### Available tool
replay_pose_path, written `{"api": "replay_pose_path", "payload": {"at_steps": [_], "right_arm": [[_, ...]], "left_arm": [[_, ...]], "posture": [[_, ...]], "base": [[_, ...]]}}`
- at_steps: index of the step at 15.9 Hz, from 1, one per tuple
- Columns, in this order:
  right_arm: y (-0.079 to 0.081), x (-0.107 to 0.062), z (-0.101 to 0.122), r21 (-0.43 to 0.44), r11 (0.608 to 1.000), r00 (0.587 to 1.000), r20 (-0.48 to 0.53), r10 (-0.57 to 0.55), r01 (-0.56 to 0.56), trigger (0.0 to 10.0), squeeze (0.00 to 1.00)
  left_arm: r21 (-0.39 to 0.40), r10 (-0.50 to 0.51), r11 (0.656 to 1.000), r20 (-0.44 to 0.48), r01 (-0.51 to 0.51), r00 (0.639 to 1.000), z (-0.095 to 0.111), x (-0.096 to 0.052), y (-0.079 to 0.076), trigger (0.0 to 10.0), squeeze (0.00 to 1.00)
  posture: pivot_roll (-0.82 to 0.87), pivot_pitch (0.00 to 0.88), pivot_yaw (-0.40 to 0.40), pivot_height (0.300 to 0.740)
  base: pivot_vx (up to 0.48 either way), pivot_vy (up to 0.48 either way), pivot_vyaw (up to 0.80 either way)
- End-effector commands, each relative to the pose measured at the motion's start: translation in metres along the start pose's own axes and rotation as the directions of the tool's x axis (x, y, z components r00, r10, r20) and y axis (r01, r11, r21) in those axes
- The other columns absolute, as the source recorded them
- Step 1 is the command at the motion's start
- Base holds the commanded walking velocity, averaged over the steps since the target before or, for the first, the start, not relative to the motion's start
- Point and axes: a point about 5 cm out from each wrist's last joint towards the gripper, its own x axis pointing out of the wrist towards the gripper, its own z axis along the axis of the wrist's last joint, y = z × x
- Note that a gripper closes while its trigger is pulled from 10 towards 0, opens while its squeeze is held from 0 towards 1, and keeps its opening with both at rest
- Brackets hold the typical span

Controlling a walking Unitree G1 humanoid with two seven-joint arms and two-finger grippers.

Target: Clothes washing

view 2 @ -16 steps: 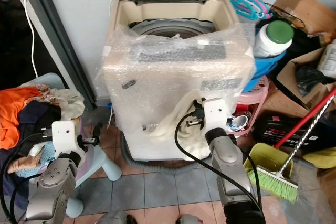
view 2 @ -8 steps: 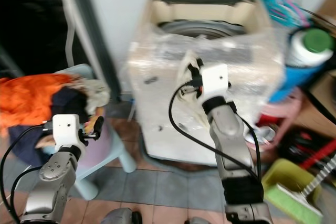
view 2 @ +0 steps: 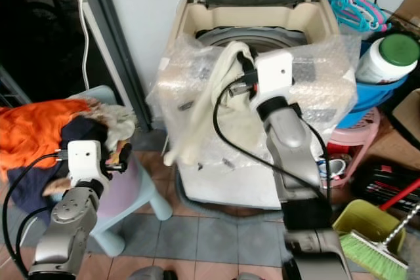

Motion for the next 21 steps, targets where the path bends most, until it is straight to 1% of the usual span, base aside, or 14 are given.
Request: {"api": "replay_pose_path", "payload": {"at_steps": [1, 2, 4, 5, 8, 10, 12, 13, 14, 15, 16, 17, 18, 21], "right_arm": [[0.003, 0.012, 0.013, -0.007, 1.000, 0.998, 0.050, 0.026, -0.025, 10.0, 0.00], [0.004, 0.027, 0.028, -0.043, 0.997, 0.993, 0.102, 0.062, -0.058, 10.0, 0.00], [0.000, 0.041, 0.044, -0.061, 0.996, 0.987, 0.147, 0.071, -0.063, 10.0, 0.00], [-0.013, 0.059, 0.070, -0.072, 0.997, 0.975, 0.221, 0.033, -0.017, 10.0, 0.00], [-0.040, 0.083, 0.117, -0.046, 0.991, 0.933, 0.346, -0.103, 0.126, 10.0, 0.00], [-0.051, 0.087, 0.132, -0.019, 0.981, 0.905, 0.390, -0.169, 0.191, 10.0, 0.00], [-0.048, 0.089, 0.123, -0.009, 0.984, 0.917, 0.365, -0.162, 0.177, 10.0, 0.00], [-0.041, 0.089, 0.111, -0.014, 0.990, 0.936, 0.326, -0.131, 0.143, 10.0, 0.00], [-0.023, 0.085, 0.078, -0.005, 0.999, 0.975, 0.218, -0.046, 0.048, 10.0, 0.00], [-0.008, 0.078, 0.051, 0.019, 0.999, 0.992, 0.123, 0.024, -0.027, 10.0, 0.04], [-0.001, 0.071, 0.038, 0.037, 0.997, 0.994, 0.086, 0.061, -0.064, 10.0, 0.74], [0.013, 0.055, 0.013, 0.069, 0.988, 0.991, -0.001, 0.137, -0.137, 10.0, 1.00], [0.022, 0.041, -0.002, 0.095, 0.980, 0.982, -0.057, 0.181, -0.175, 10.0, 1.00], [0.027, 0.015, -0.027, 0.110, 0.976, 0.962, -0.177, 0.207, -0.190, 10.0, 1.00]], "left_arm": [[0.000, 0.000, 1.000, -0.011, 0.000, 1.000, -0.001, 0.002, 0.002, 10.0, 0.00], [0.000, -0.002, 1.000, -0.010, 0.001, 1.000, -0.001, 0.003, 0.001, 10.0, 0.00], [-0.002, -0.003, 1.000, -0.009, 0.003, 1.000, -0.001, 0.004, 0.000, 10.0, 0.00], [-0.004, -0.002, 1.000, -0.010, 0.002, 1.000, -0.001, 0.005, -0.001, 10.0, 0.00], [-0.008, -0.003, 1.000, -0.010, 0.003, 1.000, -0.001, 0.007, -0.002, 10.0, 0.00], [-0.006, 0.000, 1.000, -0.009, 0.000, 1.000, -0.001, 0.007, -0.003, 10.0, 0.00], [-0.013, 0.010, 1.000, 0.008, -0.009, 1.000, 0.000, 0.007, -0.002, 10.0, 0.00], [-0.019, 0.015, 1.000, 0.005, -0.015, 1.000, -0.001, 0.006, -0.002, 10.0, 0.00], [-0.027, 0.023, 0.999, -0.004, -0.023, 1.000, -0.002, 0.005, -0.001, 10.0, 0.00], [-0.029, 0.026, 0.999, -0.006, -0.027, 1.000, -0.002, 0.005, -0.001, 10.0, 0.00], [-0.029, 0.027, 0.999, -0.006, -0.027, 1.000, -0.003, 0.004, -0.001, 10.0, 0.00], [-0.031, 0.027, 0.999, -0.009, -0.028, 1.000, -0.003, 0.004, -0.001, 10.0, 0.00], [-0.032, 0.026, 0.999, -0.014, -0.026, 1.000, -0.004, 0.004, 0.000, 10.0, 0.00], [-0.031, 0.018, 0.999, -0.023, -0.019, 1.000, -0.004, 0.004, 0.000, 10.0, 0.00]], "posture": [[-0.06, 0.000, 0.071, 0.740], [-0.06, 0.000, 0.069, 0.740], [-0.06, 0.000, 0.067, 0.740], [-0.06, 0.000, 0.063, 0.740], [-0.07, 0.000, 0.064, 0.740], [-0.06, 0.000, 0.061, 0.740], [-0.06, 0.000, 0.054, 0.740], [-0.06, 0.000, 0.050, 0.740], [-0.06, 0.000, 0.049, 0.740], [-0.06, 0.000, 0.048, 0.740], [-0.06, 0.000, 0.049, 0.740], [-0.06, 0.000, 0.050, 0.740], [-0.07, 0.000, 0.054, 0.740], [-0.07, 0.002, 0.060, 0.740]], "base": [[0.296, 0.000, 0.00], [0.292, 0.000, 0.00], [0.300, 0.000, 0.00], [0.300, 0.000, 0.00], [0.285, 0.000, 0.00], [0.000, 0.000, 0.00], [0.000, 0.000, 0.00], [0.000, 0.000, 0.00], [0.000, 0.000, 0.00], [0.000, 0.000, 0.00], [0.000, 0.000, 0.00], [0.000, 0.000, 0.00], [0.000, 0.000, 0.00], [0.000, 0.000, 0.00]]}}
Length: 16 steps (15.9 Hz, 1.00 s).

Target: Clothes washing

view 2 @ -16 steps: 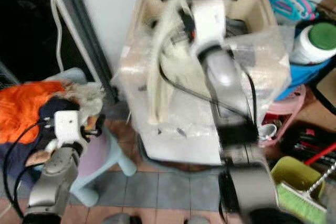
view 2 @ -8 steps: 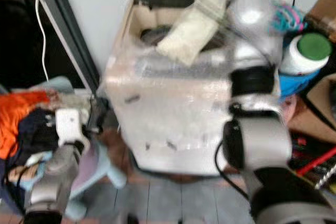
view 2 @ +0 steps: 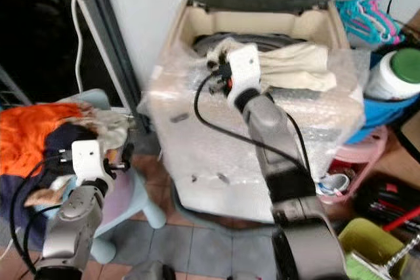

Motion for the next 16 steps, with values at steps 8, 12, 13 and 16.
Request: {"api": "replay_pose_path", "payload": {"at_steps": [8, 12, 13, 16], "right_arm": [[-0.039, -0.026, 0.035, -0.207, 0.949, 0.963, 0.179, -0.203, 0.238, 10.0, 1.00], [-0.013, -0.042, -0.007, -0.128, 0.989, 0.997, -0.015, -0.076, 0.073, 10.0, 1.00], [-0.010, -0.041, -0.013, -0.120, 0.992, 0.998, -0.058, -0.036, 0.029, 10.0, 1.00], [-0.016, -0.024, -0.011, -0.090, 0.996, 0.996, -0.089, -0.031, 0.023, 10.0, 1.00]], "left_arm": [[0.028, 0.025, 0.999, -0.007, -0.025, 1.000, 0.002, 0.001, 0.006, 10.0, 0.00], [0.026, 0.024, 0.999, -0.013, -0.023, 1.000, 0.002, 0.000, 0.007, 10.0, 0.00], [0.022, 0.021, 1.000, -0.018, -0.021, 1.000, 0.001, 0.000, 0.007, 10.0, 0.00], [0.023, 0.008, 1.000, -0.025, -0.007, 1.000, 0.001, 0.003, 0.004, 10.0, 0.00]], "posture": [[-0.06, 0.000, 0.050, 0.740], [-0.06, 0.009, 0.052, 0.740], [-0.06, 0.011, 0.054, 0.740], [-0.07, 0.012, 0.057, 0.740]], "base": [[0.000, 0.000, 0.00], [0.000, 0.000, 0.00], [0.000, 0.000, 0.00], [0.000, 0.000, 0.00]]}}
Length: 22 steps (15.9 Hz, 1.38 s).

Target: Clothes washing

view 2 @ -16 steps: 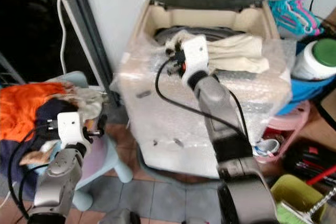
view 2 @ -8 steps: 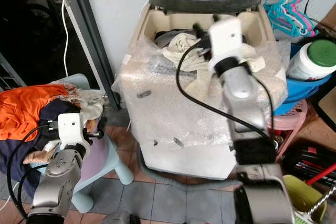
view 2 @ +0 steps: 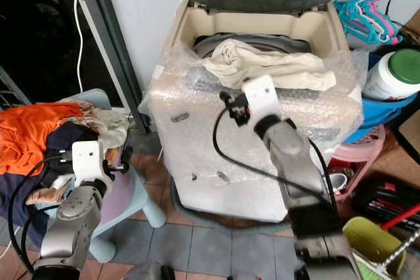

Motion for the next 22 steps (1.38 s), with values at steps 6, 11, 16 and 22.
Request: {"api": "replay_pose_path", "payload": {"at_steps": [6, 11, 16, 22], "right_arm": [[-0.033, 0.052, 0.019, 0.117, 0.989, 0.986, -0.146, -0.076, 0.094, 10.0, 0.98], [-0.090, 0.052, 0.079, -0.071, 0.898, 0.898, 0.118, -0.424, 0.434, 10.0, 0.96], [-0.087, 0.030, 0.097, -0.164, 0.882, 0.861, 0.352, -0.366, 0.442, 10.0, 0.90], [-0.047, -0.009, 0.028, -0.113, 0.981, 0.967, 0.217, -0.133, 0.160, 10.0, 0.39]], "left_arm": [[0.012, 0.013, 1.000, -0.012, -0.013, 1.000, 0.001, 0.004, -0.001, 10.0, 0.00], [0.018, 0.025, 1.000, -0.015, -0.025, 1.000, 0.001, 0.004, 0.000, 10.0, 0.00], [0.023, 0.033, 0.999, -0.019, -0.033, 0.999, 0.000, 0.004, 0.002, 10.0, 0.00], [0.025, 0.037, 0.999, 0.011, -0.038, 0.999, 0.005, 0.004, 0.004, 10.0, 0.00]], "posture": [[-0.05, 0.003, 0.038, 0.740], [-0.05, 0.000, 0.039, 0.740], [-0.06, 0.009, 0.048, 0.740], [-0.07, 0.014, 0.060, 0.740]], "base": [[0.000, 0.000, 0.00], [0.000, 0.000, 0.00], [0.000, 0.000, 0.00], [0.000, 0.000, 0.00]]}}
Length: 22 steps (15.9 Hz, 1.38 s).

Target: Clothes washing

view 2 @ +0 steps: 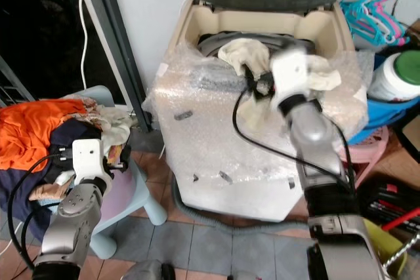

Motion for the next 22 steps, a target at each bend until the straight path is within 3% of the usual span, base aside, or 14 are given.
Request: {"api": "replay_pose_path", "payload": {"at_steps": [1, 6, 8, 9, 10, 12, 16, 19, 20, 22], "right_arm": [[-0.003, -0.004, 0.000, 0.028, 1.000, 1.000, -0.008, 0.011, -0.010, 10.0, 0.27], [0.000, -0.013, -0.038, 0.018, 1.000, 0.968, -0.249, -0.010, 0.015, 10.0, 0.15], [0.002, 0.000, -0.045, -0.017, 0.999, 0.944, -0.325, -0.051, 0.048, 10.0, 0.07], [0.002, 0.000, -0.045, -0.017, 0.999, 0.944, -0.325, -0.051, 0.048, 10.0, 0.07], [0.002, 0.010, -0.042, -0.033, 0.996, 0.938, -0.336, -0.090, 0.084, 10.0, 0.06], [0.003, 0.040, -0.017, -0.013, 0.985, 0.953, -0.252, -0.168, 0.170, 10.0, 0.02], [0.005, 0.062, 0.017, 0.051, 0.972, 0.968, -0.118, -0.222, 0.230, 10.0, 0.02], [0.005, 0.063, 0.038, 0.081, 0.972, 0.974, 0.020, -0.225, 0.222, 10.0, 0.02], [0.006, 0.054, 0.037, 0.062, 0.983, 0.982, 0.063, -0.176, 0.172, 10.0, 0.01], [0.007, 0.046, 0.031, 0.078, 0.987, 0.988, 0.055, -0.147, 0.143, 10.0, 0.00]], "left_arm": [[0.006, 0.007, 1.000, 0.016, -0.007, 1.000, 0.004, 0.001, 0.004, 10.0, 0.00], [0.019, 0.001, 1.000, -0.001, -0.001, 1.000, 0.003, 0.003, 0.003, 10.0, 0.00], [0.025, 0.000, 1.000, -0.007, 0.000, 1.000, 0.003, 0.004, 0.003, 10.0, 0.00], [0.025, 0.000, 1.000, -0.007, 0.000, 1.000, 0.003, 0.004, 0.003, 10.0, 0.00], [0.027, 0.000, 1.000, -0.008, 0.000, 1.000, 0.003, 0.004, 0.002, 10.0, 0.00], [0.030, 0.003, 1.000, -0.007, -0.003, 1.000, 0.003, 0.005, 0.001, 10.0, 0.00], [0.027, 0.007, 1.000, -0.009, -0.007, 1.000, 0.002, 0.004, 0.000, 10.0, 0.00], [0.023, 0.014, 1.000, -0.011, -0.014, 1.000, 0.001, 0.003, 0.001, 10.0, 0.00], [0.021, 0.014, 1.000, -0.011, -0.014, 1.000, 0.001, 0.003, 0.001, 10.0, 0.00], [0.021, 0.012, 1.000, -0.012, -0.012, 1.000, 0.001, 0.003, 0.002, 10.0, 0.00]], "posture": [[-0.07, 0.014, 0.063, 0.740], [-0.06, 0.009, 0.065, 0.740], [-0.06, 0.006, 0.064, 0.740], [-0.06, 0.006, 0.064, 0.740], [-0.06, 0.005, 0.063, 0.740], [-0.05, 0.000, 0.057, 0.740], [-0.04, 0.000, 0.048, 0.740], [-0.04, 0.001, 0.046, 0.740], [-0.04, 0.002, 0.046, 0.740], [-0.05, 0.005, 0.051, 0.740]], "base": [[0.000, 0.000, 0.00], [0.000, 0.000, 0.00], [0.000, 0.000, 0.00], [0.000, 0.000, 0.00], [0.000, 0.000, 0.00], [0.000, 0.000, 0.00], [0.000, 0.000, 0.00], [0.000, 0.000, 0.00], [0.000, 0.000, 0.00], [0.000, 0.000, 0.00]]}}
